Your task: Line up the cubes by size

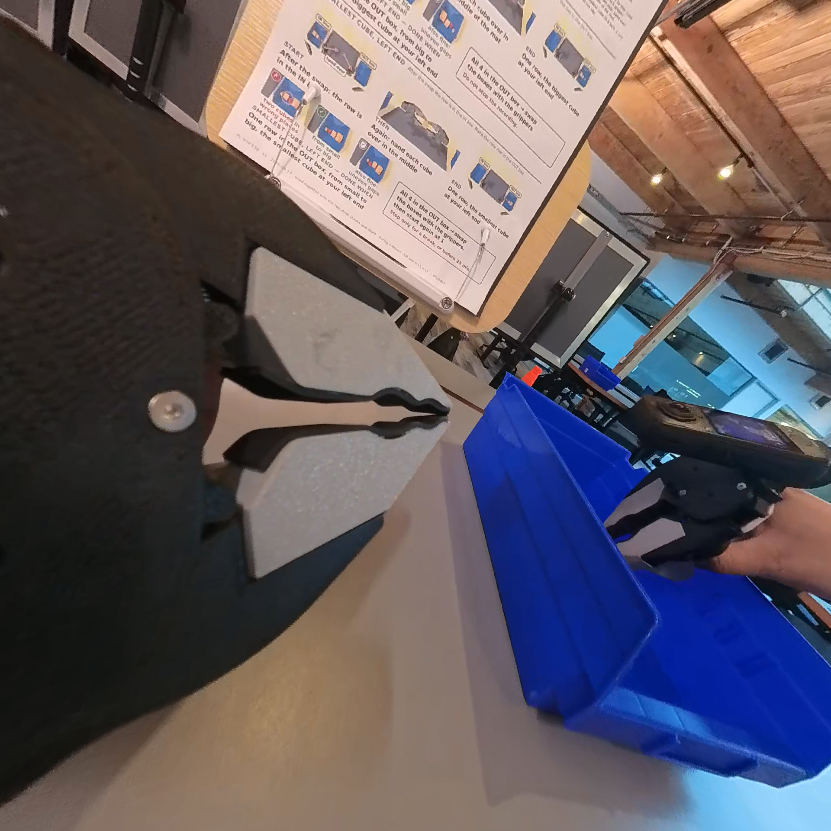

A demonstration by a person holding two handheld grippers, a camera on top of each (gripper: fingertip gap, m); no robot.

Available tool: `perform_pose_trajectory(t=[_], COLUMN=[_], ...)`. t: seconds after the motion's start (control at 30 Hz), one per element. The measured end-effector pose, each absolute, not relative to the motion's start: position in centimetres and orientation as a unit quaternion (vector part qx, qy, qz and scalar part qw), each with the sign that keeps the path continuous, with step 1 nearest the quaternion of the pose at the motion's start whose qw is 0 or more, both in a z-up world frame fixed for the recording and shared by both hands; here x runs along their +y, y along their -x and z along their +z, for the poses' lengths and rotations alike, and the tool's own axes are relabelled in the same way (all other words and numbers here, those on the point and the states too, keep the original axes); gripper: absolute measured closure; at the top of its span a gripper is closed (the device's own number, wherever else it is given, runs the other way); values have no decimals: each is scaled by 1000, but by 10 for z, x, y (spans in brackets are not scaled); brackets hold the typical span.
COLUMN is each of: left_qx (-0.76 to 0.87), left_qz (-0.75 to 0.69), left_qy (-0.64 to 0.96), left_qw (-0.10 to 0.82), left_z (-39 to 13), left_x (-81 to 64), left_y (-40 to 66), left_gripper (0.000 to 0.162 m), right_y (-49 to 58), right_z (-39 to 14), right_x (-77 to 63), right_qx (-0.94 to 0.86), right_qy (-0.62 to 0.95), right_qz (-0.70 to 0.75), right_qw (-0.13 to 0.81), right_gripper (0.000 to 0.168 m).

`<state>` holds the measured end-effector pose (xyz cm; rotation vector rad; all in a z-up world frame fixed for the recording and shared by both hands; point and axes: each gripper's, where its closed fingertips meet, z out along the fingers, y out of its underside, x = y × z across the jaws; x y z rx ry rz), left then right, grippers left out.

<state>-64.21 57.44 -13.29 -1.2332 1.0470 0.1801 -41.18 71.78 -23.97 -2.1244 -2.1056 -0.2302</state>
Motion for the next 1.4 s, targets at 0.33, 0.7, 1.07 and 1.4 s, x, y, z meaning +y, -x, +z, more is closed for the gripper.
perform_pose_trajectory(t=[0.33, 0.7, 1.07, 1.4], left_qx=[464, 438, 347, 154], left_qz=[79, 39, -99, -14], left_qy=[553, 627, 710, 770], left_qw=[687, 643, 605, 619], left_z=[-133, -150, -145, -141], left_x=[576, 585, 526, 420], left_y=[644, 652, 658, 770], left_gripper=[162, 132, 91, 85], right_y=[411, 420, 441, 482], right_z=[-242, -204, -122, -144], right_x=[710, 702, 588, 514], right_qx=[-720, -669, -535, -384], right_qy=[690, 729, 702, 727], right_qz=[-43, 23, 164, 276], right_qw=[67, 145, 441, 498], right_gripper=[149, 113, 99, 52])
